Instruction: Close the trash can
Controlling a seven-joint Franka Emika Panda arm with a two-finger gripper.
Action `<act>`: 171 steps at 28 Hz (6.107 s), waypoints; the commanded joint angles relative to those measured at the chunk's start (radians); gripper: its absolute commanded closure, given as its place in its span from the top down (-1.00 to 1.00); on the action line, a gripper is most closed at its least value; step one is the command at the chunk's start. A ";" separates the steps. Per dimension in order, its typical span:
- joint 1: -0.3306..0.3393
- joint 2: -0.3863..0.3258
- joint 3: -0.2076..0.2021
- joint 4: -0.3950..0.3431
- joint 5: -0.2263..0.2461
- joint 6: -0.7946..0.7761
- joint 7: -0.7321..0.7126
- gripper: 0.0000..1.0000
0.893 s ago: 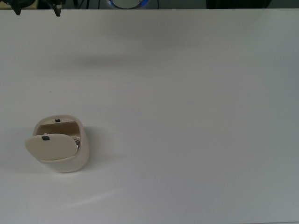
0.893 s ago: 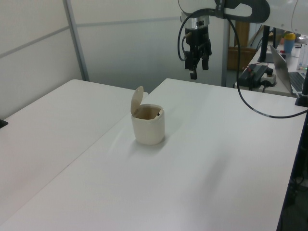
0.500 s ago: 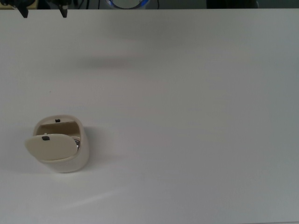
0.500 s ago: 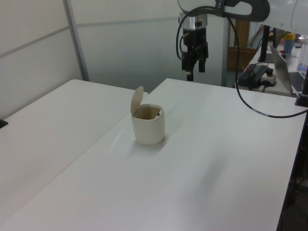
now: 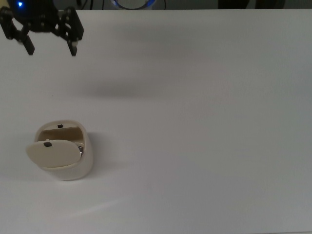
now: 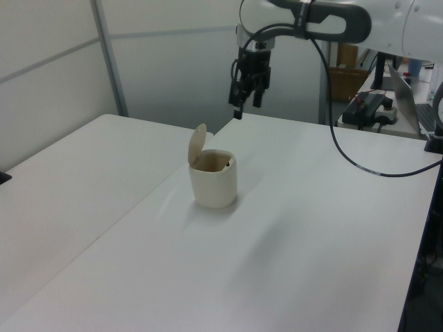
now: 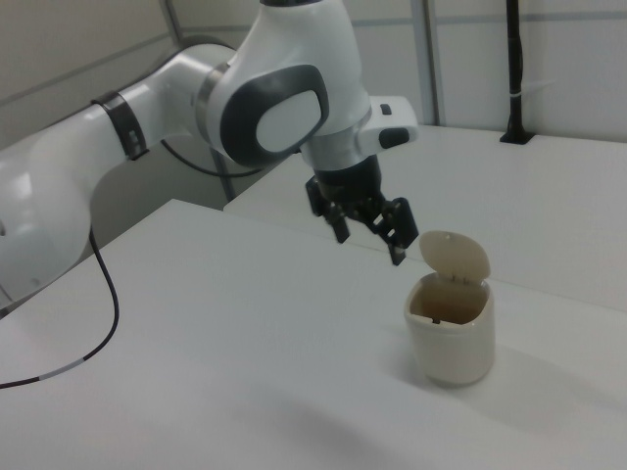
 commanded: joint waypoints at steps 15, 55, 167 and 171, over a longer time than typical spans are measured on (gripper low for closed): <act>0.062 0.144 0.012 -0.013 -0.030 0.560 0.209 0.30; 0.045 0.233 0.010 -0.083 -0.171 0.697 0.028 -1.00; 0.039 0.031 0.044 0.013 -0.084 -0.234 -0.004 1.00; 0.039 0.025 0.044 0.013 -0.082 -0.236 -0.004 1.00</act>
